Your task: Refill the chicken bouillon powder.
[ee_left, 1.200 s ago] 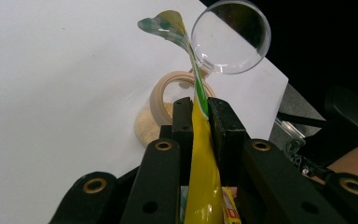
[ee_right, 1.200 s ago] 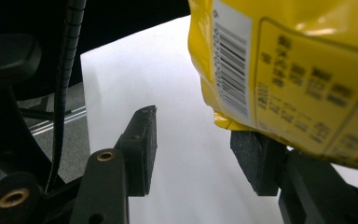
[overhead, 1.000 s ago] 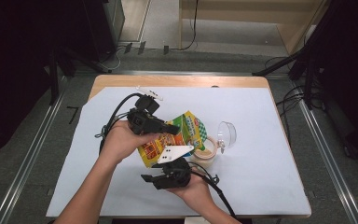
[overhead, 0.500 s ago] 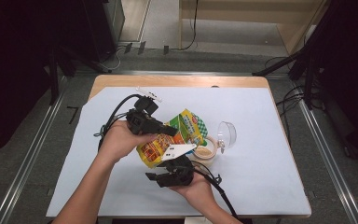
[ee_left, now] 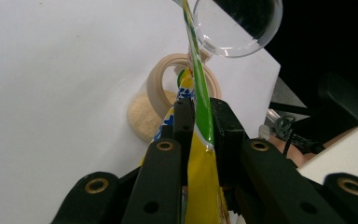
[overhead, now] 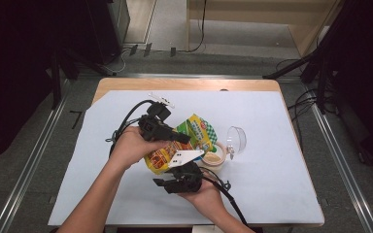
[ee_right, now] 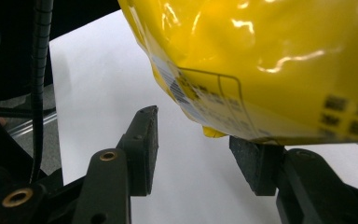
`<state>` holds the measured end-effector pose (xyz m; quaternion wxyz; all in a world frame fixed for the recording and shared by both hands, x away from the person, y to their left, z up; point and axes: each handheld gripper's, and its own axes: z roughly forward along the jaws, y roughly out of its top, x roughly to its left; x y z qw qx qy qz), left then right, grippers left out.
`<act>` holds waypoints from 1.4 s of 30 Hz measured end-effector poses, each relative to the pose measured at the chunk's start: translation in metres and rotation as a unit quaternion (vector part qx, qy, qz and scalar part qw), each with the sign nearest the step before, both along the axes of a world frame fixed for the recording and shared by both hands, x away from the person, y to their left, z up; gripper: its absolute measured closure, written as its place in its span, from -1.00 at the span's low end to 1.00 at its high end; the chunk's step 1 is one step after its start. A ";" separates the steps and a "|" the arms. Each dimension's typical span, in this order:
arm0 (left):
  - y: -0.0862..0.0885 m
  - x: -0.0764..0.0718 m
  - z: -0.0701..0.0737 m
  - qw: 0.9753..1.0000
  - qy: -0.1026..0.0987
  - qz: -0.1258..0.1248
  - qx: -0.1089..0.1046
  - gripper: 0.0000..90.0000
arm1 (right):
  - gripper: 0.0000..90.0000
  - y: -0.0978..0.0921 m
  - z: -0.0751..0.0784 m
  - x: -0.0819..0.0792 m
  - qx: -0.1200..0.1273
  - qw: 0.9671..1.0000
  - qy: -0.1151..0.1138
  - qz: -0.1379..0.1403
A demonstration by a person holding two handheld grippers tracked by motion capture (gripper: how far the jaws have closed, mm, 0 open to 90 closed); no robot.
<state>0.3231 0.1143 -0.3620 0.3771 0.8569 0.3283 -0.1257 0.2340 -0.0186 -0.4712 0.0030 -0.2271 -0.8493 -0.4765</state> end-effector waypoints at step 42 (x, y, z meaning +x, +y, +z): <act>0.024 0.004 0.007 0.999 -0.012 -0.024 -0.030 1.00 | 0.07 0.005 -0.002 -0.004 -0.004 1.000 -0.014 0.010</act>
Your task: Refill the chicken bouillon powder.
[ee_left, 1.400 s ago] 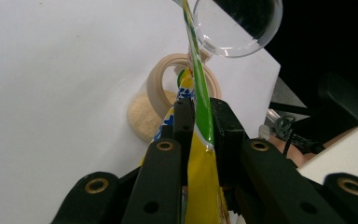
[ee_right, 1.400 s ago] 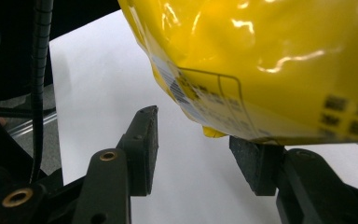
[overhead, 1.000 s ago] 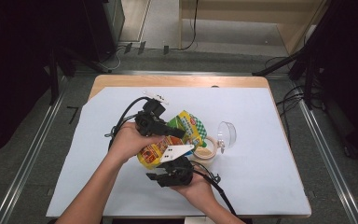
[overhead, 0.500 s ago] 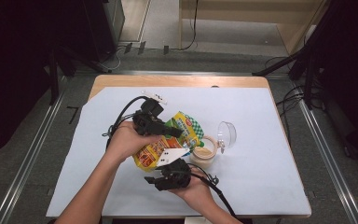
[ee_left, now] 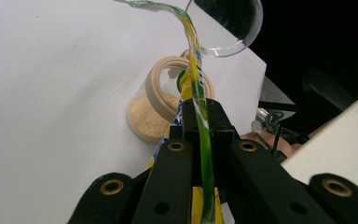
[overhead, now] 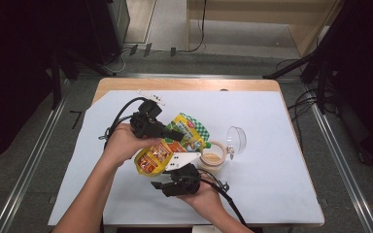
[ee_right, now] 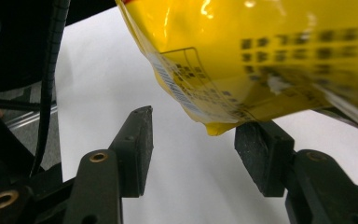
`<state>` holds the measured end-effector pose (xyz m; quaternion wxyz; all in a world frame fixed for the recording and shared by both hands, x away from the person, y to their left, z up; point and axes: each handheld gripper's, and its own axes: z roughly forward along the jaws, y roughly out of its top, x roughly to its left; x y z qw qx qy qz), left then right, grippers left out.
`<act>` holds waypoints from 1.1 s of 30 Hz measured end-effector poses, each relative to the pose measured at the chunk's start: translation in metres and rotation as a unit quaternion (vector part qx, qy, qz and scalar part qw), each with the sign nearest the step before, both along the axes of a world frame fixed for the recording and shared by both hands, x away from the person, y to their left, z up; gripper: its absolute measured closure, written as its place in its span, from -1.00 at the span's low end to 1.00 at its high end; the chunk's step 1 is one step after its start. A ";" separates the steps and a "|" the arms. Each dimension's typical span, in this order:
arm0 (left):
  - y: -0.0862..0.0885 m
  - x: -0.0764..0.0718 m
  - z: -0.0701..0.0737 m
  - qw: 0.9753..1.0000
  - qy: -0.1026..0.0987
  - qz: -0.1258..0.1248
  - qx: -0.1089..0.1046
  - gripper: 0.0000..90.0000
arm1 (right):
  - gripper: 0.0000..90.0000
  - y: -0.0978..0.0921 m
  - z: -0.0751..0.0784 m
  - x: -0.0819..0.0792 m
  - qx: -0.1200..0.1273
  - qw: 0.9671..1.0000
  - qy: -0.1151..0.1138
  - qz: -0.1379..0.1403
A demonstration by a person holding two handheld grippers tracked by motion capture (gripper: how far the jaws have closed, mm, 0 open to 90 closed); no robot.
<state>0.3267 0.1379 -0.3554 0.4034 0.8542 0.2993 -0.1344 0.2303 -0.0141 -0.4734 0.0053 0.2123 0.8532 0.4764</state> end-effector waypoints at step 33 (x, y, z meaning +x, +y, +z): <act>0.048 0.009 0.009 0.997 -0.021 0.038 -0.062 1.00 | 0.06 -0.016 0.013 0.008 0.018 0.999 -0.004 -0.036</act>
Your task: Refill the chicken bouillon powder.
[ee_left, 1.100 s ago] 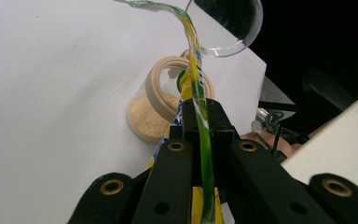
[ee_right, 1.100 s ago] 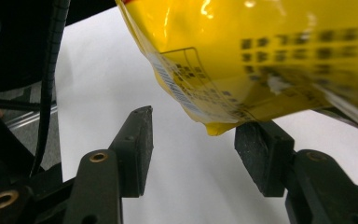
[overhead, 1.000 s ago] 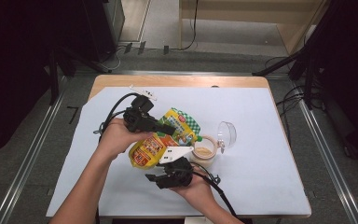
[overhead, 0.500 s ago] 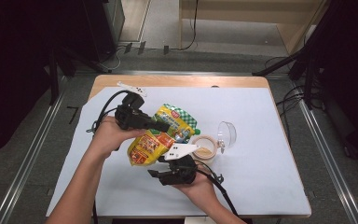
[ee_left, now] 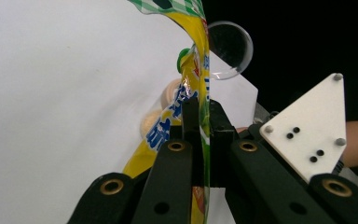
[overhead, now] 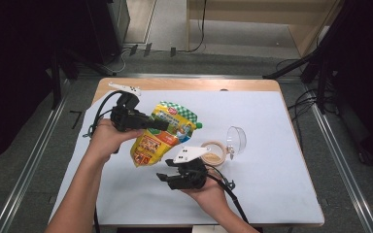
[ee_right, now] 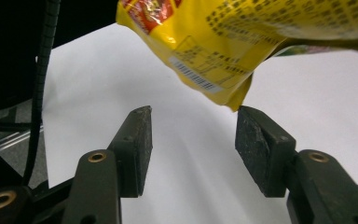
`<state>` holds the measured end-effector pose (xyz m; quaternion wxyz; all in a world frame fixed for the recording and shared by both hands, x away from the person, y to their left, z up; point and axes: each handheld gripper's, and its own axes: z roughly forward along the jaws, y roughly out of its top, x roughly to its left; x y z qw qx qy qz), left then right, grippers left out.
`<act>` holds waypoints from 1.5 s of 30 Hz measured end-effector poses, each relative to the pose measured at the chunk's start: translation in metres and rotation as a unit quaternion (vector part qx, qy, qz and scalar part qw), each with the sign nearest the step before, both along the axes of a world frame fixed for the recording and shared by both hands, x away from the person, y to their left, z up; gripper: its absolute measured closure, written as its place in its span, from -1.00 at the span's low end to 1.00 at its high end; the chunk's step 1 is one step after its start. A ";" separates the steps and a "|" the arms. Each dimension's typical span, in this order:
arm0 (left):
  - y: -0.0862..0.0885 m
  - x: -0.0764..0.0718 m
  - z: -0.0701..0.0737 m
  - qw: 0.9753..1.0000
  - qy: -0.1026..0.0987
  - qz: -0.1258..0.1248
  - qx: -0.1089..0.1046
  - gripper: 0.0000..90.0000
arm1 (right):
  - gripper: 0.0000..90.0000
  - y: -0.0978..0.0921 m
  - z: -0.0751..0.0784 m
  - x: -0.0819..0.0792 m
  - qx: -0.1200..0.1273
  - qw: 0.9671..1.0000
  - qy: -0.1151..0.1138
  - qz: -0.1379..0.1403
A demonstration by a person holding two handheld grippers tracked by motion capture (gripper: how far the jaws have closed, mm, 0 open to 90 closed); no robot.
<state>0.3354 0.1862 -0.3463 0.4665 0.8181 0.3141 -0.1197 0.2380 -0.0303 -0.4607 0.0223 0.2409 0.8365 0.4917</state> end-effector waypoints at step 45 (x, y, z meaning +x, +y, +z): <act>0.020 0.035 -0.045 0.995 0.002 0.104 -0.014 0.95 | 0.02 -0.010 0.001 0.002 -0.010 1.000 0.017 0.003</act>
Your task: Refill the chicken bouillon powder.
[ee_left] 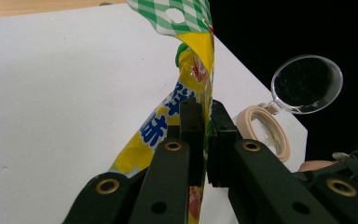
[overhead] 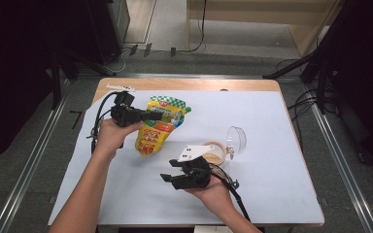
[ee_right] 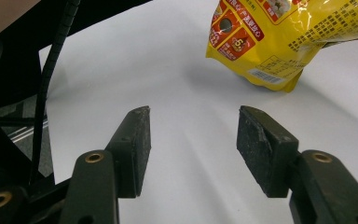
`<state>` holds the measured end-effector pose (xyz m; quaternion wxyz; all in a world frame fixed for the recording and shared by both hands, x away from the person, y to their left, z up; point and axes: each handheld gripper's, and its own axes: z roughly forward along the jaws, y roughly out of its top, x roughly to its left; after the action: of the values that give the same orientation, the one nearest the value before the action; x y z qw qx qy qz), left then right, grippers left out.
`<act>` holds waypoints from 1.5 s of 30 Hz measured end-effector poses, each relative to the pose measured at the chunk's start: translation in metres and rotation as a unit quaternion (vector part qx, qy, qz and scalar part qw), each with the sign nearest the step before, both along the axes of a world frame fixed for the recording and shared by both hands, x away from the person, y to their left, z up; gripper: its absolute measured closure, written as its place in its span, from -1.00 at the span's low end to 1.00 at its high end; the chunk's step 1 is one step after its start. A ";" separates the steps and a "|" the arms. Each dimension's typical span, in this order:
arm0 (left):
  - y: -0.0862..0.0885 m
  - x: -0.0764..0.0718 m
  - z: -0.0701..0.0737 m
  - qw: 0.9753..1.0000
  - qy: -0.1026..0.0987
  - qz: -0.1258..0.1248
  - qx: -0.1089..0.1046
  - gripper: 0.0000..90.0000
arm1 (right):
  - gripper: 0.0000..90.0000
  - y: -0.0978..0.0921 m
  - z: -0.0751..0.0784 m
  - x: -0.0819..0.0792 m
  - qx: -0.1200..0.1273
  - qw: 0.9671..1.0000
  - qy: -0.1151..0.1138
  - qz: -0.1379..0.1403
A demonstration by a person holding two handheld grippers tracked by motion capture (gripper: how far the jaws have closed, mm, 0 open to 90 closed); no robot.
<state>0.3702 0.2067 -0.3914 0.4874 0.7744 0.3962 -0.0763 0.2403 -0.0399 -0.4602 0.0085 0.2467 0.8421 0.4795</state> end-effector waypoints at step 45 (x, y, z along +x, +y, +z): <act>0.029 -0.037 0.003 0.999 -0.023 0.018 0.033 0.87 | 0.02 -0.014 0.026 -0.007 -0.042 0.998 -0.037 0.017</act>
<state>0.3329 0.2358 -0.3889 0.4717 0.7844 0.4011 -0.0364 0.2332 -0.0540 -0.4337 0.0419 0.2144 0.8646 0.4524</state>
